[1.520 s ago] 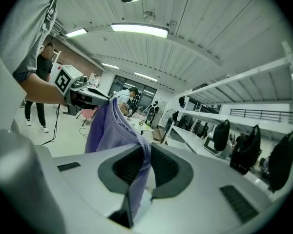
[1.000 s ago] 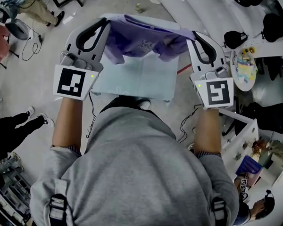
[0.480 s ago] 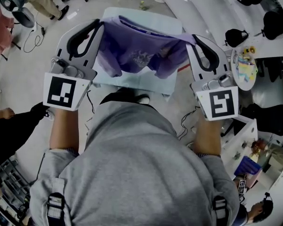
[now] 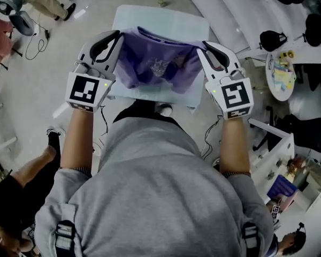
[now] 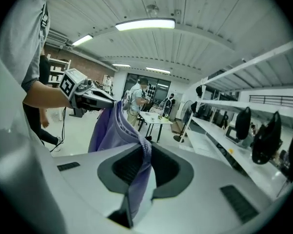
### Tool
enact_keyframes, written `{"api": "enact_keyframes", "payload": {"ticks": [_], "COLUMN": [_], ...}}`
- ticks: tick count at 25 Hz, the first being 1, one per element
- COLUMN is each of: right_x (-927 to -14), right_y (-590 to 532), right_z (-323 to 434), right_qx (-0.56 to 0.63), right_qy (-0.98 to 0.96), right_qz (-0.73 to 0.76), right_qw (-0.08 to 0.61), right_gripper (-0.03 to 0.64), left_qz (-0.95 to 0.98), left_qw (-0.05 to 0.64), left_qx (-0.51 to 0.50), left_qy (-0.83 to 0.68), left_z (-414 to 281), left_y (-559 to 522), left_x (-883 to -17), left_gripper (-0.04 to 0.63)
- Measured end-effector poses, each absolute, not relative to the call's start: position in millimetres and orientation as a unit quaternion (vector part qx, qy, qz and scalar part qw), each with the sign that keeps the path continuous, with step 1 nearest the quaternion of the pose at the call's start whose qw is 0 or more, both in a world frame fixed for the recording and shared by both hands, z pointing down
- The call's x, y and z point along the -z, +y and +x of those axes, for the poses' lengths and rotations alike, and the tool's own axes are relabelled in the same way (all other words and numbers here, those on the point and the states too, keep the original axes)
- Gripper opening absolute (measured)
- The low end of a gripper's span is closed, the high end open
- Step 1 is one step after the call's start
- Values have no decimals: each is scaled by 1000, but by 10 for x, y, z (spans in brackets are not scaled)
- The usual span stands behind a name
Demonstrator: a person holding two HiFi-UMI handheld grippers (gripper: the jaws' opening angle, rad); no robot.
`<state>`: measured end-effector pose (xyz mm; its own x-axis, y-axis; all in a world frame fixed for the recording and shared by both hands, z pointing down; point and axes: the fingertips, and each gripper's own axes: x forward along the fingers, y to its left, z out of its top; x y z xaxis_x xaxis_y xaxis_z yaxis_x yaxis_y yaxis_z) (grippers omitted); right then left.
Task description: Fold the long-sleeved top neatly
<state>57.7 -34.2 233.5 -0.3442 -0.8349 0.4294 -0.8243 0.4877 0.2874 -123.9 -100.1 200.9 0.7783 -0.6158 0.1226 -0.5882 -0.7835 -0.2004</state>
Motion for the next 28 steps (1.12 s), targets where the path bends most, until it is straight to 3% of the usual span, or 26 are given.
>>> {"api": "enact_keyframes", "payload": {"ticks": [16,28], "right_x": [-3708,-4552], "right_y": [-1783,-2845], "right_z": [962,1309], "right_qx": [-82,-109], "right_qy": [-785,-764], "right_qz": [524,531], "right_qw": [319,351], "right_gripper": [63,61], "left_qz": [-939,-937], "left_qw": [52,-5], "left_qx": [180,207], "left_qy": [288,283], "left_z": [-818,-462], "left_y": [-2536,-3620], "left_x": [-3436,-4327], "left_gripper": [43,43]}}
